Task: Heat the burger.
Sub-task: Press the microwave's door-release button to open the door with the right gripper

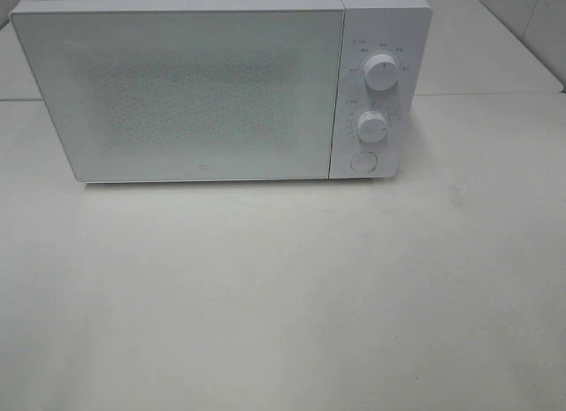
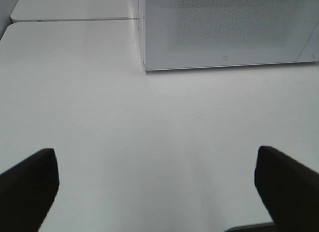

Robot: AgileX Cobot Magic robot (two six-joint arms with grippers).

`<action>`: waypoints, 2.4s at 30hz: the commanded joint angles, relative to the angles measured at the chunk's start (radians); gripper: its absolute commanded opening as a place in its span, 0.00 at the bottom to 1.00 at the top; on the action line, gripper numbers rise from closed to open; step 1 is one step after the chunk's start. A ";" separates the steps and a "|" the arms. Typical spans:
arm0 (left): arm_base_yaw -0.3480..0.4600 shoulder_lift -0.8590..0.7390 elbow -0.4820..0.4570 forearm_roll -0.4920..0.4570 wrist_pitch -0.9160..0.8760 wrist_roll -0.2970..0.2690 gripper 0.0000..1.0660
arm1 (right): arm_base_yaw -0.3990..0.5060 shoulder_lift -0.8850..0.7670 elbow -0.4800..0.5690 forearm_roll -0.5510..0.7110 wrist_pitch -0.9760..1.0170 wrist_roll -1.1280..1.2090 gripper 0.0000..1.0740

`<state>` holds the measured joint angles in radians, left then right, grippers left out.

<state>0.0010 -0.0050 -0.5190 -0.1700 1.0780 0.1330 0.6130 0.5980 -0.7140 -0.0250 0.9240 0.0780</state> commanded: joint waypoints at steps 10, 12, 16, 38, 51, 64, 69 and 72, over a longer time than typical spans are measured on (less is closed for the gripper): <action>0.002 -0.017 0.002 -0.002 -0.007 -0.002 0.94 | -0.252 -0.334 0.139 -0.009 0.037 -0.009 0.71; 0.002 -0.017 0.002 -0.002 -0.007 -0.002 0.94 | -0.270 -0.359 0.149 -0.009 0.037 -0.009 0.71; 0.002 -0.017 0.002 -0.002 -0.007 -0.002 0.94 | -0.339 -0.464 0.193 -0.009 0.042 -0.009 0.71; 0.002 -0.016 0.002 -0.002 -0.007 -0.002 0.94 | -0.430 -0.629 0.212 -0.009 0.071 -0.011 0.70; 0.002 -0.016 0.002 -0.002 -0.007 -0.002 0.94 | -0.424 -0.605 0.176 -0.011 0.040 -0.011 0.70; 0.002 -0.016 0.002 -0.002 -0.007 -0.002 0.94 | -0.424 -0.389 0.170 -0.011 -0.307 -0.010 0.70; 0.002 -0.016 0.002 -0.002 -0.007 -0.002 0.94 | -0.424 -0.213 0.170 -0.011 -0.502 -0.010 0.70; 0.002 -0.016 0.002 -0.002 -0.007 -0.002 0.94 | -0.424 -0.185 0.170 -0.011 -0.530 -0.010 0.70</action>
<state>0.0010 -0.0050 -0.5190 -0.1700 1.0780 0.1330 0.1890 0.4110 -0.5400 -0.0260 0.4260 0.0780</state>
